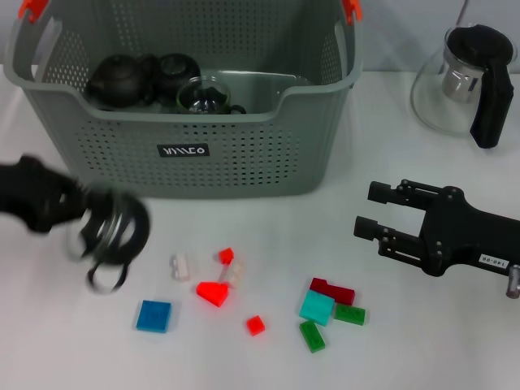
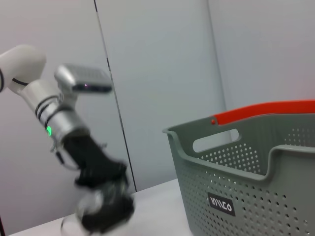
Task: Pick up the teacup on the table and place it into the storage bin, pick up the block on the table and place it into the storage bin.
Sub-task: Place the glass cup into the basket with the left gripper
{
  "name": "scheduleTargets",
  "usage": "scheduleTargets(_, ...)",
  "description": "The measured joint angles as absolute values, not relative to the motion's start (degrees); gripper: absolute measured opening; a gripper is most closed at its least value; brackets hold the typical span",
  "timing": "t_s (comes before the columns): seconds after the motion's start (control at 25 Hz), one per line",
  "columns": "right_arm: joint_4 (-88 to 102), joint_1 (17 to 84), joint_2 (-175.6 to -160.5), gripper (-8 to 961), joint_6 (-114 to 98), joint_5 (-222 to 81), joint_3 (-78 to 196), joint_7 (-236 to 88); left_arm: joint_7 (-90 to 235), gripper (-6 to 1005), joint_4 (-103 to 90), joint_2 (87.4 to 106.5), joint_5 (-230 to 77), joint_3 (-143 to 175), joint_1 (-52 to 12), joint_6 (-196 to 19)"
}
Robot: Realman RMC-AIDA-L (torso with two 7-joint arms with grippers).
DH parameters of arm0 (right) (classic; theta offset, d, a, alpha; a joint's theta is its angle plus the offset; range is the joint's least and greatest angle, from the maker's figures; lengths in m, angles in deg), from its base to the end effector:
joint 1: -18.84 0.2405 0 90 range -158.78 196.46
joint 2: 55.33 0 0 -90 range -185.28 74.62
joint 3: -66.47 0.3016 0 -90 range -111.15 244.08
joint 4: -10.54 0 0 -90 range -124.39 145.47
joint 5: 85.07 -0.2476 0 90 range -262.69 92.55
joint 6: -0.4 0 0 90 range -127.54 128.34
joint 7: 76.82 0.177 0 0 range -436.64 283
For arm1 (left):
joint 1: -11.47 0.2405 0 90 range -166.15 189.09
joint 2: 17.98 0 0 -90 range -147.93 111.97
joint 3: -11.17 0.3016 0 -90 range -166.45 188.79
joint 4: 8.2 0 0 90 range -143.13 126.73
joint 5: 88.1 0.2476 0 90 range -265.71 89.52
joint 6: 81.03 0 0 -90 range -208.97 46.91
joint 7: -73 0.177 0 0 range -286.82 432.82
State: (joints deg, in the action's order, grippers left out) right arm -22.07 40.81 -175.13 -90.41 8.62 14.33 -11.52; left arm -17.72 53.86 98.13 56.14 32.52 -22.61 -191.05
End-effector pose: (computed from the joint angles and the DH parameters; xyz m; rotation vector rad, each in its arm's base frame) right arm 0.3074 0.3452 -0.0708 -2.6359 0.4778 0.9784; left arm -0.3283 0.3762 0.0703 -2.7859 -0.7080 -0.1976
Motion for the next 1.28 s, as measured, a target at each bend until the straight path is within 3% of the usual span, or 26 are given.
scheduleTargets(0.16,-22.1,40.8,-175.12,625,-90.5,8.6,14.3,-11.5,-17.4,64,46.3,96.36,45.3,26.3,-25.1,-193.8)
scheduleTargets(0.48,-22.1,40.8,-175.03,625,-90.5,8.7,14.2,-11.5,-26.4,78,44.1,96.51,27.7,26.6,-29.1,-182.0)
scheduleTargets(0.8,-22.1,41.0,-174.96,625,-90.7,8.8,14.2,-11.5,-38.4,91,52.2,95.39,34.9,46.1,-33.7,-159.2)
scheduleTargets(1.04,-22.1,41.3,-175.01,625,-90.7,8.8,14.5,-11.5,-49.1,101,57.4,97.41,59.1,63.9,-37.7,-147.0)
scheduleTargets(1.2,-22.1,41.3,-175.11,625,-90.6,8.8,14.5,-11.5,-53.8,108,55.2,100.72,75.7,75.7,-39.8,-140.6)
scheduleTargets(1.28,-22.1,41.3,-175.17,625,-90.5,8.8,14.5,-11.5,-53.8,111,54.4,100.82,76.4,77.5,-39.9,-140.0)
